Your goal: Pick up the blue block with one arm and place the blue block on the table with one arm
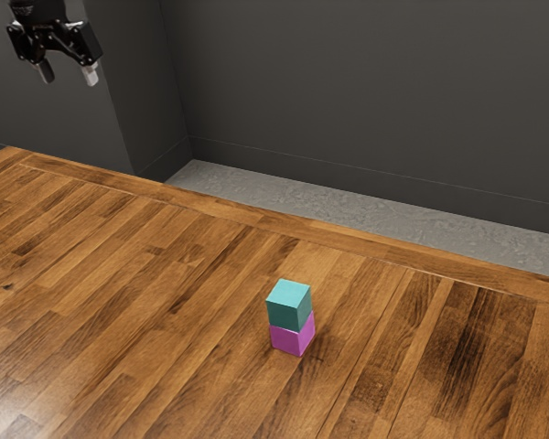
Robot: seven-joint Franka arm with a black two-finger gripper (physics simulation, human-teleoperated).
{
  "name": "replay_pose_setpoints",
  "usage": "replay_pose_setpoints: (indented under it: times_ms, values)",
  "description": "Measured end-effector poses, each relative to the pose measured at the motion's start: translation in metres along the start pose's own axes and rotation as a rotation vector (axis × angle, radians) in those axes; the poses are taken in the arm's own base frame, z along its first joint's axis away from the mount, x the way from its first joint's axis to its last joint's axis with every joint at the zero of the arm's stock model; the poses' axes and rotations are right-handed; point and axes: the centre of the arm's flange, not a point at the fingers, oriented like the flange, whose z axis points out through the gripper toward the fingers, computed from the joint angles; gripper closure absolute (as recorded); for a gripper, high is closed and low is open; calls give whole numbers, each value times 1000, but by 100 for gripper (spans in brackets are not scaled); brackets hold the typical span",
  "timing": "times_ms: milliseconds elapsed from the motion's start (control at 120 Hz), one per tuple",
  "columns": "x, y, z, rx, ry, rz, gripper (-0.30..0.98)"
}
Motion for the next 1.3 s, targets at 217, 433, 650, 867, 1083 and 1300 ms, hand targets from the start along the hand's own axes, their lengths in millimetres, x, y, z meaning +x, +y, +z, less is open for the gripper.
replay_pose_setpoints:
  times_ms: [217,433,650,867,1083,1300]
  values:
    - [0,1,0,-6,1,1,2]
    - [-64,37,-122,75,204,108,2]
    - [-13,128,5,120,-76,240,2]
    - [16,84,150,51,-207,156,2]
    - [46,155,234,0,-169,209,2]
    - [68,241,284,-73,-80,285,2]
